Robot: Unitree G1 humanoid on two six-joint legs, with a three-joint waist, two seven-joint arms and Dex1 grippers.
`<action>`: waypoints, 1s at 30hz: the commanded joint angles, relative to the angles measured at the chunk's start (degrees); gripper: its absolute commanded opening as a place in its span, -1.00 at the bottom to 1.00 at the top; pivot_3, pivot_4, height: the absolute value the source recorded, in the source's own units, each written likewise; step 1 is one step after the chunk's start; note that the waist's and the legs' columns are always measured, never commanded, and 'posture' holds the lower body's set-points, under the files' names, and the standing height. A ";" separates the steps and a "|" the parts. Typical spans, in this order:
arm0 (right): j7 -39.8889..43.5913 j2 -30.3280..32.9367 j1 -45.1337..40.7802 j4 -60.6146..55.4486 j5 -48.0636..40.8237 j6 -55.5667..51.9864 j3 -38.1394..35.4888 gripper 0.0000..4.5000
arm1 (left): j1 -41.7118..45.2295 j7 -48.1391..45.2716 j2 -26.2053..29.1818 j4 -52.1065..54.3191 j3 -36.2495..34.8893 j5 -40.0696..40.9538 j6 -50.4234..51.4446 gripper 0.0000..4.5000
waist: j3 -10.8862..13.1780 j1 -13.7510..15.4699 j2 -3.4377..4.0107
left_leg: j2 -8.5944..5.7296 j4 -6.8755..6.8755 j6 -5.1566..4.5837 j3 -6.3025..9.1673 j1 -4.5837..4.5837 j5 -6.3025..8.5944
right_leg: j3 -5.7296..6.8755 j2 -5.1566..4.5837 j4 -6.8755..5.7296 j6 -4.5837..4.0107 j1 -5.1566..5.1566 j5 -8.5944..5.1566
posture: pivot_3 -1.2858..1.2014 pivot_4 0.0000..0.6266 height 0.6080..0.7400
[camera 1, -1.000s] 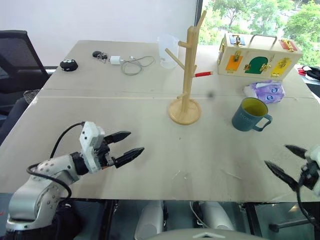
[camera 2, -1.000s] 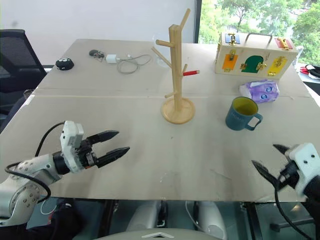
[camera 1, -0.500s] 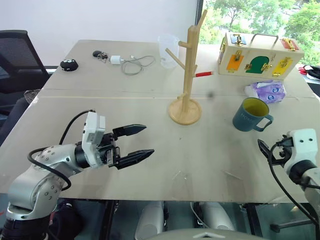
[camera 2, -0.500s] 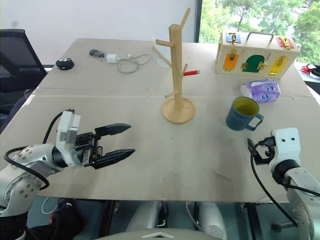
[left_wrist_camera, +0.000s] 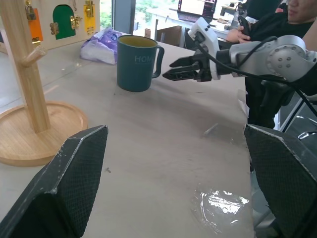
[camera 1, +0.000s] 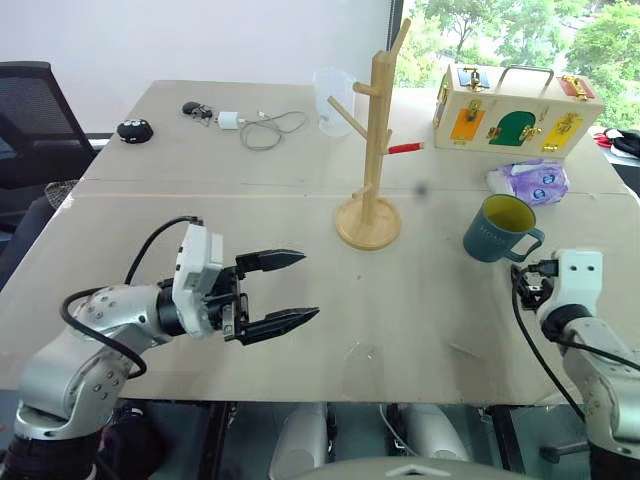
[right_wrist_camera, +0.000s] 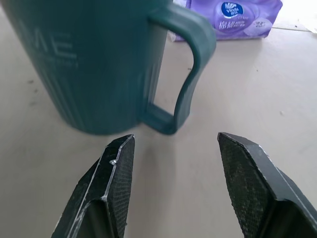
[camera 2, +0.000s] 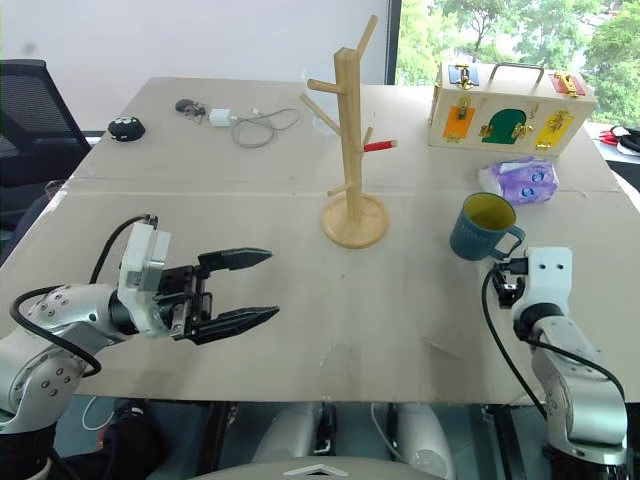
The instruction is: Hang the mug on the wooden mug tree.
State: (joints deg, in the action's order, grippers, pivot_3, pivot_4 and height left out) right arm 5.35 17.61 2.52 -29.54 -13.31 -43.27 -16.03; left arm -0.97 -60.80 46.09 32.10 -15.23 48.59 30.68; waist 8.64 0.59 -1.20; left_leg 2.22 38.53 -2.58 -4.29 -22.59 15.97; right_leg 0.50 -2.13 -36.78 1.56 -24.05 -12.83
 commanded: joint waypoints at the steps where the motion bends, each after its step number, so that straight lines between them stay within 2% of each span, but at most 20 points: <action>1: -0.69 -0.39 -2.60 1.12 0.59 1.98 -0.20 0.17 | 0.05 -0.04 1.16 3.19 -0.64 1.45 0.22 1.00 | 0.00 -0.01 0.00 | 0.00 0.00 0.00 0.00 0.00 0.00 | 0.00 0.00 0.00 0.00 0.00 0.00 | 0.03 -0.52 1.00; 20: -2.68 -1.82 -7.00 2.94 2.20 0.49 0.41 0.17 | -5.13 -0.48 1.05 4.89 -2.49 1.42 -2.30 1.00 | 0.00 -0.92 0.01 | 0.01 -0.01 0.01 -0.02 -0.01 0.00 | -0.02 0.01 -0.02 0.00 -0.03 0.01 | 0.03 -0.52 1.00; 23: -2.68 -1.71 -7.41 3.68 2.48 0.48 0.47 -0.23 | -5.56 -0.42 1.08 5.11 -2.72 1.50 -2.47 1.00 | 0.00 -1.22 0.01 | 0.01 -0.02 0.01 -0.02 -0.01 0.00 | -0.02 0.01 -0.02 0.00 -0.03 0.01 | 0.03 -0.52 1.00; 26: -2.63 -1.49 -7.86 5.21 3.25 0.33 1.06 -0.89 | -5.70 -0.24 1.04 5.19 -2.89 1.58 -2.52 1.00 | 0.00 -1.27 0.01 | 0.01 -0.02 0.01 -0.02 -0.01 0.00 | -0.03 0.01 -0.02 0.00 -0.03 0.01 | 0.03 -0.52 1.00; 27: -2.51 -1.46 -8.05 5.70 3.37 0.57 1.15 -0.98 | -5.84 -0.15 1.02 5.32 -2.98 1.61 -2.52 1.00 | 0.00 -1.29 0.02 | 0.01 -0.02 0.01 -0.02 -0.01 -0.01 | -0.03 0.01 -0.03 0.00 -0.03 0.01 | 0.03 -0.52 1.00; 30: -2.36 -1.29 -9.04 7.43 3.76 1.40 1.19 -0.98 | -6.10 0.13 0.91 5.63 -3.17 1.68 -2.47 1.00 | -0.01 -1.33 0.00 | 0.01 -0.02 0.01 -0.03 0.01 -0.01 | -0.03 0.02 -0.03 0.00 -0.03 0.01 | 0.03 -0.52 1.00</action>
State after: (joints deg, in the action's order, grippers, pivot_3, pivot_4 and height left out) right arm 3.21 15.79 -5.98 -21.59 -10.05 -43.00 -14.43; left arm -6.99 -60.90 46.74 35.52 -16.98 49.61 29.32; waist 8.63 -0.74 -1.20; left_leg 2.23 38.51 -2.57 -4.34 -22.58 15.96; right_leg 0.47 -2.11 -36.81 1.55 -24.08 -12.82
